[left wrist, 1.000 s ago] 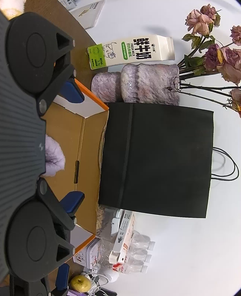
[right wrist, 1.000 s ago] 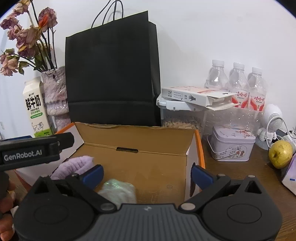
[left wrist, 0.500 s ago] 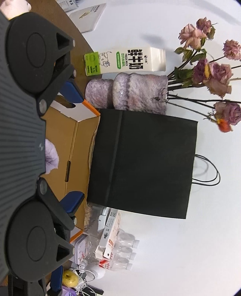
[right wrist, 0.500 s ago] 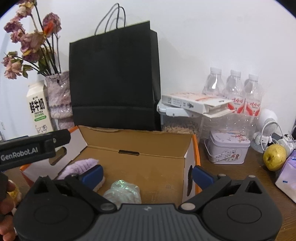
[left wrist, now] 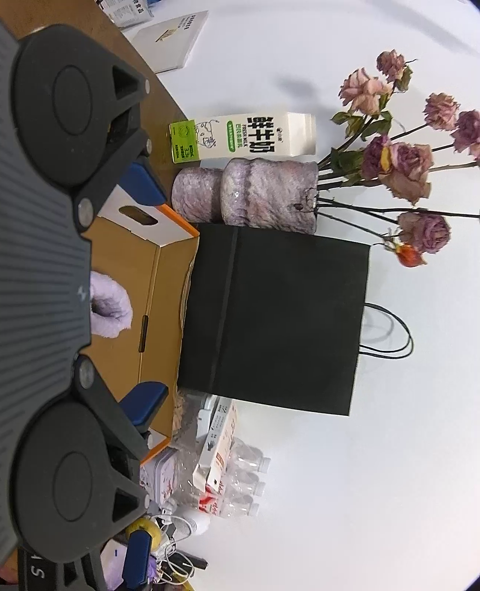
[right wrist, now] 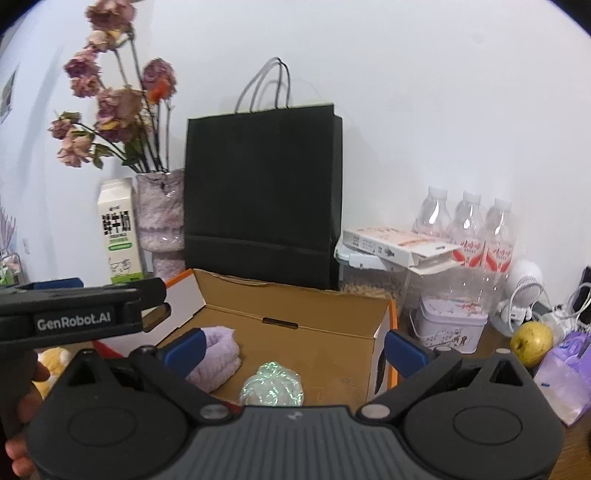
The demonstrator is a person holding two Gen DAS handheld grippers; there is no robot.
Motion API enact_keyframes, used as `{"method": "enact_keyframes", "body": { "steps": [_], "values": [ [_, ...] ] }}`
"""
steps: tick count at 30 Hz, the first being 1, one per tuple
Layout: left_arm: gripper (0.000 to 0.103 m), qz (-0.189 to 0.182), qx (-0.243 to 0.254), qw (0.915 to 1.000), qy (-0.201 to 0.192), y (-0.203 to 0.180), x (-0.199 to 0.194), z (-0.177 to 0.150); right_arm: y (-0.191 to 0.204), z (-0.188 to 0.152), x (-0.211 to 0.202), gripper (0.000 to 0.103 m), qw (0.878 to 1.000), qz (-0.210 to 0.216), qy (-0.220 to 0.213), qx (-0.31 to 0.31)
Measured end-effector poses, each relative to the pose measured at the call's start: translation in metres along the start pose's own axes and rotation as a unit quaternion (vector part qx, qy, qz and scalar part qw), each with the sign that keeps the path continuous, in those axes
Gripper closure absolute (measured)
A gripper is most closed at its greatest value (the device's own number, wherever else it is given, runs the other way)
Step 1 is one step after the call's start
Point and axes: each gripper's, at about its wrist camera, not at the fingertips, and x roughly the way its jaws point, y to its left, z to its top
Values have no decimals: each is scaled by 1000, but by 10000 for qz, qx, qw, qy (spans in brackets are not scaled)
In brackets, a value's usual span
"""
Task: Organize objects
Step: 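Carry the headband and plastic bag into the red box and release both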
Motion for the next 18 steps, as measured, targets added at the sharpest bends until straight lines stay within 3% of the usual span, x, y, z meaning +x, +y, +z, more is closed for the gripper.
{"method": "enact_keyframes", "body": {
  "steps": [18],
  "values": [
    [0,9,87,10000,-32,12,-85,-3,8,-13,-90,0,9995,96,-274,-148]
  ]
}}
